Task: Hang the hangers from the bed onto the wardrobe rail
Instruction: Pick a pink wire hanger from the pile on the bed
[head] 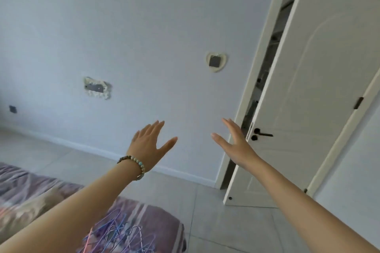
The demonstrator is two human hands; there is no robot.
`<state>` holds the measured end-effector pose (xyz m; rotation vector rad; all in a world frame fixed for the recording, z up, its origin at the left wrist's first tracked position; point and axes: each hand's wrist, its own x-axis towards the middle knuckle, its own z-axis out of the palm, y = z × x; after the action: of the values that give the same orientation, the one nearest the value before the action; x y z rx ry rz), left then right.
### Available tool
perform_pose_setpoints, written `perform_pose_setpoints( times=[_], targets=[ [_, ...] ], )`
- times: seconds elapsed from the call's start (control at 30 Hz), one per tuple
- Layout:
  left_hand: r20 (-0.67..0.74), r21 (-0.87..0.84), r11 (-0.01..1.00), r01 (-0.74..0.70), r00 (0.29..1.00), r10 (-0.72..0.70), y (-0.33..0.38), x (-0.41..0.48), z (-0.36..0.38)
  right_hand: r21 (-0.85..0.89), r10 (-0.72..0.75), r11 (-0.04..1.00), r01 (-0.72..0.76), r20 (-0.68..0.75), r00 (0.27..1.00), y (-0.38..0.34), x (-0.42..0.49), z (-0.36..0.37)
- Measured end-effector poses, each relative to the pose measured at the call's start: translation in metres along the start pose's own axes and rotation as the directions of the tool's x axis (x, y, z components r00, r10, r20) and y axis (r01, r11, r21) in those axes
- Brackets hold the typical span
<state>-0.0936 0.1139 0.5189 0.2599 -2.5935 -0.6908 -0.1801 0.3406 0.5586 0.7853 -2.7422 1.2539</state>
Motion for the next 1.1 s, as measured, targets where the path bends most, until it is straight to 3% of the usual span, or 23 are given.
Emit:
perform_pose_setpoints(
  times=[0.13,0.33,0.47,0.83,1.1],
  targets=[
    [0.073,0.137,0.973,0.185,0.978,-0.196,-0.118,-0.037,0.028,0.027,0.034,0.999,-0.040,0.179,0.983,0.018,0.018,0.130],
    [0.167,0.246,0.883,0.400,0.880,-0.445,-0.258,-0.114,0.082,-0.007,0.129,0.990,-0.138,0.413,0.902,0.059,0.004,0.298],
    [0.217,0.303,0.816,0.492,0.798,-0.562,-0.322,-0.165,0.121,-0.040,0.165,0.985,-0.168,0.495,0.853,0.096,-0.019,0.383],
    [0.352,0.346,0.705,0.619,0.611,-0.709,-0.425,-0.229,0.229,-0.137,0.327,0.940,-0.313,0.624,0.710,0.207,-0.075,0.526],
    [0.393,0.242,0.636,0.733,0.525,-0.755,-0.482,-0.231,0.285,-0.063,0.274,0.945,-0.322,0.691,0.669,0.224,-0.071,0.610]
  ],
)
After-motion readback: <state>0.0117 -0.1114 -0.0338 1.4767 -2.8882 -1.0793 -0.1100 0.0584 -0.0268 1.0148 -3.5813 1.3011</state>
